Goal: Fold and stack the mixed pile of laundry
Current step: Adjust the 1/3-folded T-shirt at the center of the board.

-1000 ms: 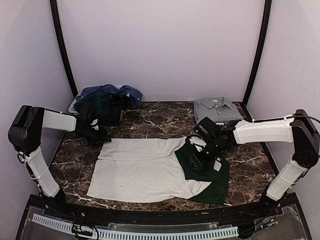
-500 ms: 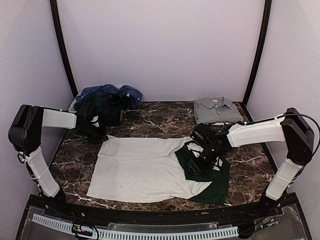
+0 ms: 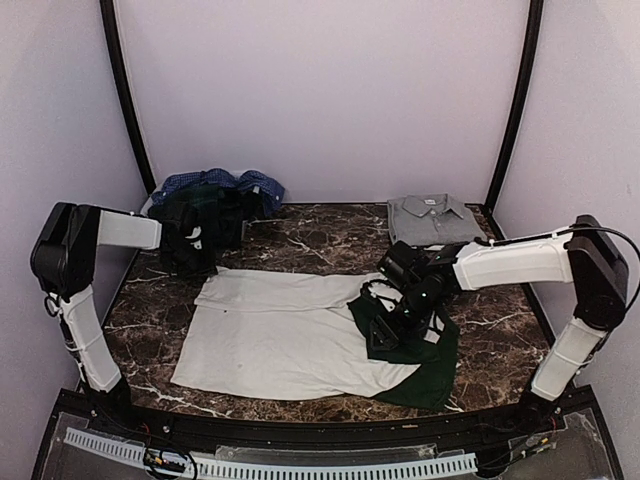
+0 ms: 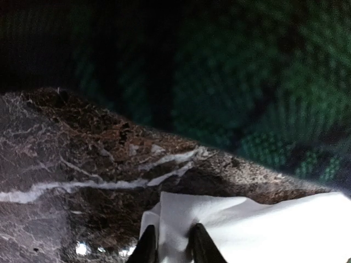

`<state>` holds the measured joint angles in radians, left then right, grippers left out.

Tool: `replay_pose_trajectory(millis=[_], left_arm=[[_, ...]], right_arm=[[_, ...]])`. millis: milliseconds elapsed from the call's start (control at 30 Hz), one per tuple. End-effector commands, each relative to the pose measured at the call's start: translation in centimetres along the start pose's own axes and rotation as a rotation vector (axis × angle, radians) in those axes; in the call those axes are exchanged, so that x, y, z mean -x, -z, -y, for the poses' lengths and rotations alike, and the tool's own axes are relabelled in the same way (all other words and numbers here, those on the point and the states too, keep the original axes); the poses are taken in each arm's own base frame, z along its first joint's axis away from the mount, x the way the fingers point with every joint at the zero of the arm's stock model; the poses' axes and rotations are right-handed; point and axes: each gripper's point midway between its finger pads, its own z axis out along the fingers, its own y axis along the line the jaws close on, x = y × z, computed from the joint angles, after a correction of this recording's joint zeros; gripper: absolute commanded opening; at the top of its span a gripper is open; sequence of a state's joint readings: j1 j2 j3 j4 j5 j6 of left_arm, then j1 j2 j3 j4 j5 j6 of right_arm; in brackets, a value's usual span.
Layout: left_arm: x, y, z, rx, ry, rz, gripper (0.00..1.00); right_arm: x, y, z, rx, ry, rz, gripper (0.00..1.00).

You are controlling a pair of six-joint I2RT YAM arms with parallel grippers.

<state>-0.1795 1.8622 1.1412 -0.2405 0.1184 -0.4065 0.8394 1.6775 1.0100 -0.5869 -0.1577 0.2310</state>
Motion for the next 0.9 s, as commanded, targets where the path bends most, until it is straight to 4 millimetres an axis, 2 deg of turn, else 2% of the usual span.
replay_pose_trajectory(millis=[0, 33, 67, 100, 133, 167, 267, 333, 433, 600, 700, 867], left_arm=[[0.7, 1.5, -0.3, 0.025, -0.027, 0.037, 0.28], [1.2, 2.1, 0.3, 0.003, -0.044, 0.061, 0.3], [1.9, 3.6, 1.1, -0.021, -0.057, 0.106, 0.34], [2.5, 5.3, 2.2, -0.046, -0.094, 0.151, 0.36], [2.5, 5.9, 2.8, -0.058, -0.117, 0.17, 0.4], [2.6, 7.3, 4.1, -0.082, -0.163, 0.199, 0.42], [1.6, 8.4, 6.2, -0.12, -0.247, 0.198, 0.47], [0.5, 8.2, 7.3, -0.141, -0.284, 0.169, 0.48], [-1.5, 7.4, 8.7, -0.162, -0.341, 0.127, 0.48], [-4.4, 5.5, 8.9, -0.168, -0.333, 0.032, 0.47], [-6.1, 4.2, 7.7, -0.139, -0.304, -0.018, 0.47], [-7.6, 2.2, 5.7, -0.057, -0.263, -0.089, 0.47]], right_arm=[[4.3, 6.9, -4.2, 0.128, 0.09, 0.186, 0.69], [5.1, 8.4, -4.5, 0.133, 0.098, 0.228, 0.7], [5.8, 9.7, -4.3, 0.13, 0.096, 0.265, 0.72], [6.4, 10.7, -3.9, 0.125, 0.086, 0.295, 0.74], [6.8, 11.4, -2.9, 0.112, 0.058, 0.318, 0.75], [7.1, 11.9, -1.5, 0.092, 0.02, 0.338, 0.75], [7.5, 11.5, 4.0, 0.027, -0.118, 0.352, 0.73], [7.6, 10.9, 7.1, -0.021, -0.182, 0.354, 0.73], [8.0, 9.4, 9.7, -0.045, -0.224, 0.342, 0.72], [9.3, 5.7, 11.3, -0.034, -0.233, 0.294, 0.69], [10.2, 3.9, 12.0, -0.035, -0.232, 0.281, 0.67], [11.1, 0.8, 13.4, -0.04, -0.228, 0.234, 0.66]])
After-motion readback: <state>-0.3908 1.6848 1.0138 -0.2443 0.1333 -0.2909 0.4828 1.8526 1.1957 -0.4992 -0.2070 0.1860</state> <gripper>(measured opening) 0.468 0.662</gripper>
